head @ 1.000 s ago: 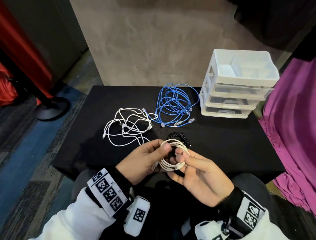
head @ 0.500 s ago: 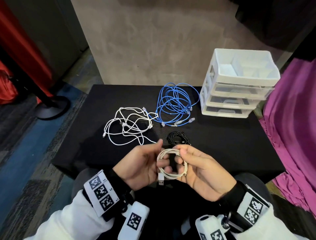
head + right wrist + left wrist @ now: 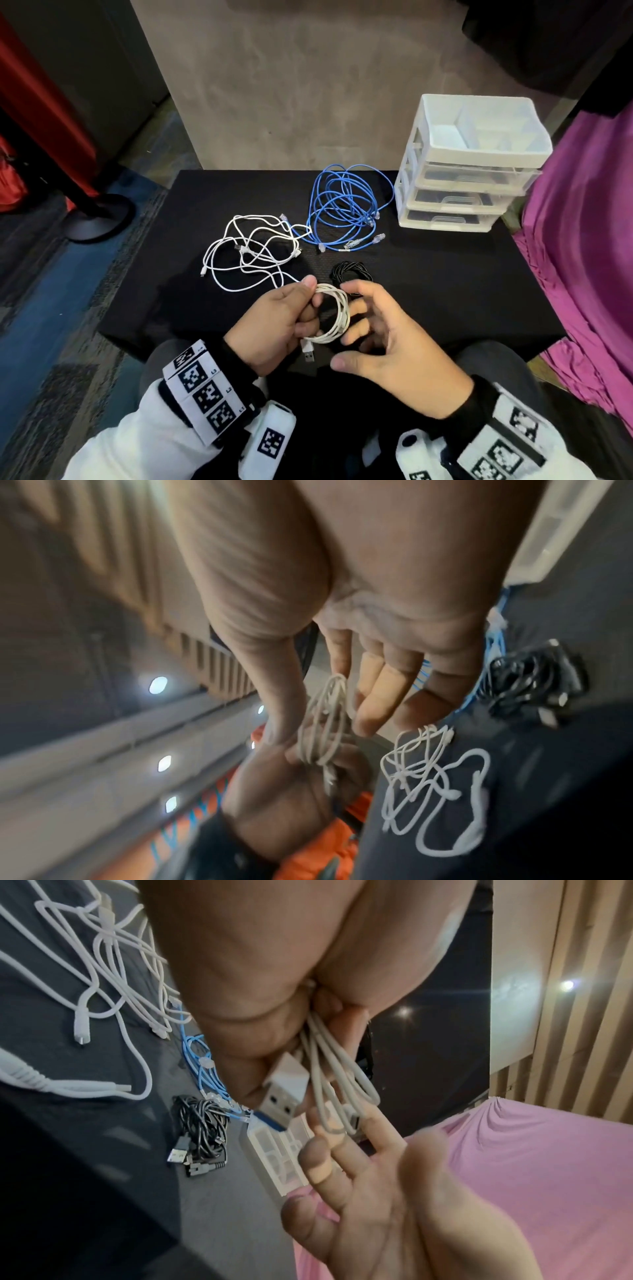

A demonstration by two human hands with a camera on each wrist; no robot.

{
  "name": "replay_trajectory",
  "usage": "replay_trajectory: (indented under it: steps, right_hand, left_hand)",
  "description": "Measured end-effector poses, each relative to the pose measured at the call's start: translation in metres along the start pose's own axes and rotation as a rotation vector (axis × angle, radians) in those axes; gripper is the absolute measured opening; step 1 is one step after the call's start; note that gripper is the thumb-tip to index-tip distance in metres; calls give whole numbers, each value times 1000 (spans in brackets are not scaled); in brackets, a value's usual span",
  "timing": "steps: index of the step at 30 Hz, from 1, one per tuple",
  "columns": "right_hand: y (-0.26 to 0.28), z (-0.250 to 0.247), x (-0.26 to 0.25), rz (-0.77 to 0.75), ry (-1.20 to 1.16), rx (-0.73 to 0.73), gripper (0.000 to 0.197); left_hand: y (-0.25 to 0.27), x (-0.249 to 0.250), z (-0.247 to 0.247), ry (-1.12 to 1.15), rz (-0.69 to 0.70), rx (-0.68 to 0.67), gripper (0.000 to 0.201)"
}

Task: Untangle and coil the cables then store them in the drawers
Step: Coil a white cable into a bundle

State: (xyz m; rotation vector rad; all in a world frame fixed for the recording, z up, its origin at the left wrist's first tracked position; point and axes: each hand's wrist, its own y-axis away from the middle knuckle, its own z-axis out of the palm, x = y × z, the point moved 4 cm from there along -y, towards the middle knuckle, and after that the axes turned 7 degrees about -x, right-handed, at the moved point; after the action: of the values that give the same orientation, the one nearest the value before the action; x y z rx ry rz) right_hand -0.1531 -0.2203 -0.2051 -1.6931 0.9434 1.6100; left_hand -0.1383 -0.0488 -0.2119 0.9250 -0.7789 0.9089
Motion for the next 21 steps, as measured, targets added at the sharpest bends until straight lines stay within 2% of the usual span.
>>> replay_trajectory:
  steps: [2,6,9,12,14,16,21]
  right_hand:
    - [0,2,1,-51,110,110,70]
    - [2,2,-2,-127,112,243,53]
    - [2,0,-1,-121,-15,212,42]
    - [1,0,-1,-124,-85,186,51]
    - [0,2,1,-114,-67,180,51]
    - [0,2,4,-95,-59,169,40]
    - [-1,-1,8,-3,8,28,17]
  left_hand:
    - [0,1,4,16,3,3,35]
    - [-1,3,4,22,38,17,36]
    - [0,5,6,-9,63,21,37]
    - [1,3,9,-57,93,38,37]
    - [0,-2,11,-74,90,53,37]
    - [-2,-6,10,-89,85,66,37]
    - [1,-10,7,-99,47,63,39]
